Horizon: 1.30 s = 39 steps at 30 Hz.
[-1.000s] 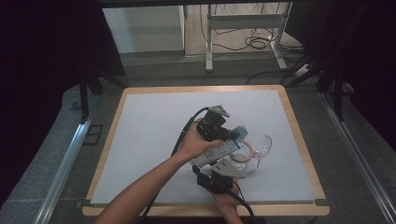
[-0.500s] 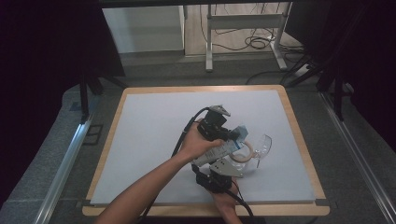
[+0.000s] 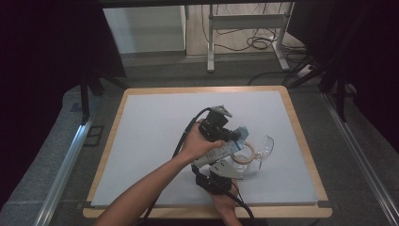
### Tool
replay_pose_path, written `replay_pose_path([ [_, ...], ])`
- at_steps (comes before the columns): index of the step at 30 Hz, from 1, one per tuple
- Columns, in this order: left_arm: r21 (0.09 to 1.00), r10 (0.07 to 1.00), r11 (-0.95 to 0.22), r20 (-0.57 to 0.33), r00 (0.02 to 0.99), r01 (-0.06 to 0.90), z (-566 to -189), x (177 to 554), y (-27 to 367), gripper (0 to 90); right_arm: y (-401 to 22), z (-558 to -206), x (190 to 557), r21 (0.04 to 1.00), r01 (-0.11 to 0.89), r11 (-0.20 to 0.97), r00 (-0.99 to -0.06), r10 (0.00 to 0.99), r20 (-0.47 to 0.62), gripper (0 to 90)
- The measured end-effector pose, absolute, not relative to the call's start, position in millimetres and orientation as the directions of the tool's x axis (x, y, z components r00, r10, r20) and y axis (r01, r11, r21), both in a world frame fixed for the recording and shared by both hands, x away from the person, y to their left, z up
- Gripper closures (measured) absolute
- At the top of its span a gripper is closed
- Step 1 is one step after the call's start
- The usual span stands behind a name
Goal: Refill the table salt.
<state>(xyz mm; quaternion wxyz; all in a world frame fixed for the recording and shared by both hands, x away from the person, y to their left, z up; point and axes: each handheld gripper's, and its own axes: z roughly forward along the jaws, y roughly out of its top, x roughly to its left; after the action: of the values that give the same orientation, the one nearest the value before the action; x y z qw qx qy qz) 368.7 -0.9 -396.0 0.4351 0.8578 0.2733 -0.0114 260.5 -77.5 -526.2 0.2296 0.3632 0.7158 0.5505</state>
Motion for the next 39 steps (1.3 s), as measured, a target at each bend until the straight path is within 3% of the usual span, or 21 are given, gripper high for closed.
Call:
replay_pose_path([
  [29,0.686,0.463,-0.553,-0.219,0.859,0.473,-388,373,-12,90.0,-67,-518,262,0.965,0.241,0.098,-0.616,0.784,0.075,44.3],
  [39,0.653,0.46,-0.612,-0.166,0.872,0.447,-385,372,-20,90.0,-64,-514,265,0.969,0.229,0.098,-0.612,0.788,0.064,44.3],
])
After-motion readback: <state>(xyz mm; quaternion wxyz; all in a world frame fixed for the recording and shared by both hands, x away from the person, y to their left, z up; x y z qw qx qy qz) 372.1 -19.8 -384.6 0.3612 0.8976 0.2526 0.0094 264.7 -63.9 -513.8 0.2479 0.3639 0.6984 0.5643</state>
